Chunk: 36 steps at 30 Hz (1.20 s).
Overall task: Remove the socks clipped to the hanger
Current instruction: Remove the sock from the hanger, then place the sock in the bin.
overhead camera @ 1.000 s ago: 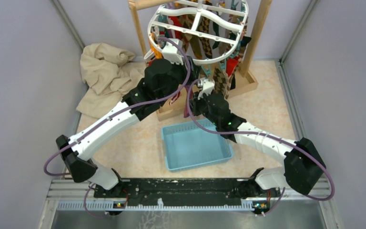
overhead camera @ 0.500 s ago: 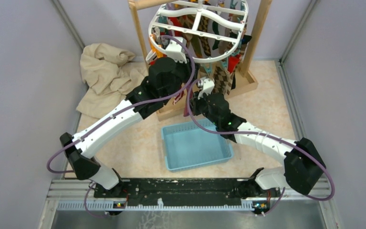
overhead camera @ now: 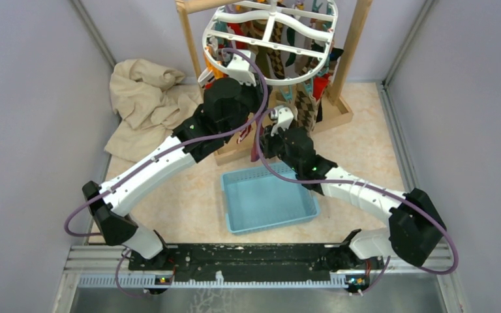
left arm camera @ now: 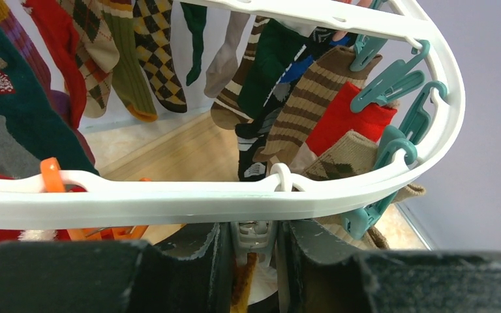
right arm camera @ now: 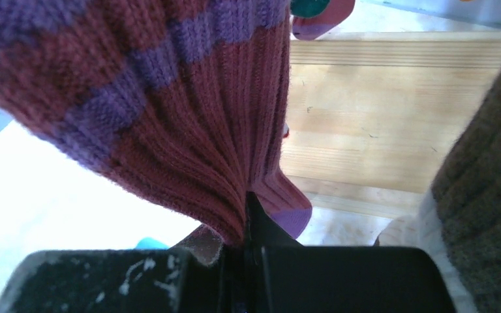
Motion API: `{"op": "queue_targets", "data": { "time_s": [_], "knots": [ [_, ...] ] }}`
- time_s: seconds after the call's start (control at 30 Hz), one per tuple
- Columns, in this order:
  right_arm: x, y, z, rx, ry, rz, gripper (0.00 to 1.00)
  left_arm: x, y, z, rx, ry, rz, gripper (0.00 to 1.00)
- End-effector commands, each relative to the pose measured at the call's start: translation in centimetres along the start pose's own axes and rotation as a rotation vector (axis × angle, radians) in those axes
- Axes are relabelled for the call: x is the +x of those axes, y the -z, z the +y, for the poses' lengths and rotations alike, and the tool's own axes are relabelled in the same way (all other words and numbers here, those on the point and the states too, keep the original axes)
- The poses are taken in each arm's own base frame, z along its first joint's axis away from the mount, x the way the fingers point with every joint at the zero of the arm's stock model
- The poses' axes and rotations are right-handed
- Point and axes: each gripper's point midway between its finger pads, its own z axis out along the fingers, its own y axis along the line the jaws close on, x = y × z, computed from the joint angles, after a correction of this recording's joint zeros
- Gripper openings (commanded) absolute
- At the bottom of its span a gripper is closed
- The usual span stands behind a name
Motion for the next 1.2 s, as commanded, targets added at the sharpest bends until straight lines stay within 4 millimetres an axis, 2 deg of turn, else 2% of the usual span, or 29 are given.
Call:
{"op": "queue_targets", "data": {
  "time_s": [0.0,0.27,0.5,0.63,0.97,1.17],
  "knots": [
    [-2.4,1.1,1.1,-0.029,-0.006,-0.070,0.00,-2.8,0.3,-0.3,0.002,0.013,-0.066,0.10],
    [-3.0,5.1,1.4,-0.075,0.008,-0.077,0.00,-3.2,0.4,-0.1,-0.001,-0.001,-0.075,0.10],
    [-0.3,7.5,1.3,-0.109,0.030,-0.003,0.00,-3.7,0.6,-0.1,0.003,-0.006,-0.089,0.09],
    [1.9,7.5,0.7,-0.090,0.012,0.035,0.00,-4.0,0.7,-0.1,0.010,-0.007,-0.097,0.01],
    [7.0,6.7,-1.1,-0.014,-0.021,0.137,0.00,-4.4,0.9,-0.4,0.023,-0.009,-0.099,0.03],
    [10.2,6.9,-2.2,0.037,-0.051,0.208,0.00,-4.2,1.1,-0.3,0.028,-0.007,-0.097,0.05]
  ]
}}
